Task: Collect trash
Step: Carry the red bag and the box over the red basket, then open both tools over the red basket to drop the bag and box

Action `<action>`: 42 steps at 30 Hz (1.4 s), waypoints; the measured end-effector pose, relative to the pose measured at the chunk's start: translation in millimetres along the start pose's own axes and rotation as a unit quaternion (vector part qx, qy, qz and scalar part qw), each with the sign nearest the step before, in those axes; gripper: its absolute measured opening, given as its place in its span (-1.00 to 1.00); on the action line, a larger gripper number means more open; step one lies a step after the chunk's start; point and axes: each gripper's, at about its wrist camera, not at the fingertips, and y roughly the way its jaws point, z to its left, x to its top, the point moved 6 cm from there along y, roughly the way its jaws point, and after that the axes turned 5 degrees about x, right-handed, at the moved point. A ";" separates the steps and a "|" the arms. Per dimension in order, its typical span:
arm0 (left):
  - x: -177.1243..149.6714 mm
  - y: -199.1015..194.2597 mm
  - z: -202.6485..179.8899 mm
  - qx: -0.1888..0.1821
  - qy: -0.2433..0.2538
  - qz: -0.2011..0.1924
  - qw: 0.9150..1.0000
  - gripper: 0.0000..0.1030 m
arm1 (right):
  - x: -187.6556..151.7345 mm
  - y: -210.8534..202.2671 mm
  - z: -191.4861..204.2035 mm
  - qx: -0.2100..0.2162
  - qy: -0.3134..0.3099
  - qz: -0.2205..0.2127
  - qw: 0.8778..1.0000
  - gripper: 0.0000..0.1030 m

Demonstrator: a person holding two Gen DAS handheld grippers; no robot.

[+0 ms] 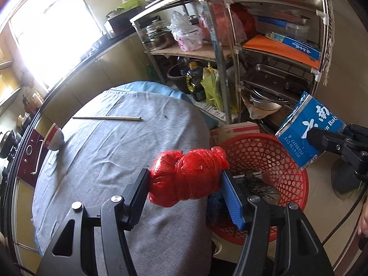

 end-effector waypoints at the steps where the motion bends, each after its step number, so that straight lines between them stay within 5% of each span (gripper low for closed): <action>1: 0.0 0.4 -2.0 -0.001 0.002 0.001 1.000 0.23 | -0.5 -0.3 -1.1 0.000 0.003 0.000 1.000 -0.15; 42: -21.0 33.6 -40.7 -0.077 0.014 0.059 0.995 0.23 | -12.9 13.9 -21.3 -0.011 0.033 0.035 0.999 -0.15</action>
